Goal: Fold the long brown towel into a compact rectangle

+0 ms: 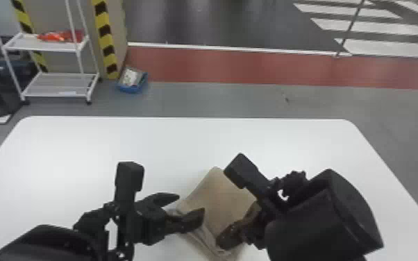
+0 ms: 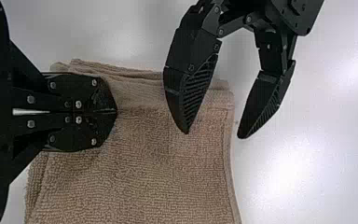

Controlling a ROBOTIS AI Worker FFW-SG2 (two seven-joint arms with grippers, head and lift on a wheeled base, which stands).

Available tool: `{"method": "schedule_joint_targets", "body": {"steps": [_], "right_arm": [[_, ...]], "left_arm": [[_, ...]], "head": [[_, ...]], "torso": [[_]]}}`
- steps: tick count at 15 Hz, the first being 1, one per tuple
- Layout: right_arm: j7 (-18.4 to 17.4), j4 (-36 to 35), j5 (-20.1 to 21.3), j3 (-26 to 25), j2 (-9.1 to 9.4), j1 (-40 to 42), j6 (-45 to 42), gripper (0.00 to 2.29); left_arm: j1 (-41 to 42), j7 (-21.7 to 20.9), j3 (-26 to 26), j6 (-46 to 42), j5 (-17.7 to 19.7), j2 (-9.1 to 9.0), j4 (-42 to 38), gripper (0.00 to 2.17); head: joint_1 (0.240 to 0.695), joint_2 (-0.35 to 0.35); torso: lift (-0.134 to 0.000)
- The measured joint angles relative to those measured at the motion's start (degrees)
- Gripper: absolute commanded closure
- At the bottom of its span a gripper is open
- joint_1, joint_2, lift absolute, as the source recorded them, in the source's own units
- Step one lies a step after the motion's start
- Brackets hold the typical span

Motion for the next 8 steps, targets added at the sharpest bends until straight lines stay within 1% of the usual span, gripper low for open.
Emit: {"method": "schedule_joint_targets", "body": {"steps": [3, 5, 8], "right_arm": [[0.0, 0.2, 0.1, -1.0, -0.76, -0.4, -0.4, 1.87], [0.0, 0.2, 0.0, -1.6, -1.22, -0.5, -0.6, 1.87], [0.0, 0.0, -0.9, -3.2, -1.38, -0.1, -1.0, 1.86]], "left_arm": [[0.5, 0.1, 0.0, 0.2, -2.7, 0.08, 0.0, 0.21], [0.7, 0.5, 0.0, 0.3, -3.7, 0.07, 0.0, 0.21], [1.0, 0.8, -0.2, 0.2, -5.3, 0.03, 0.0, 0.24]], "head": [[0.695, -0.109], [0.695, -0.113], [0.695, -0.115]], "torso": [[-0.124], [-0.124], [-0.124]]}}
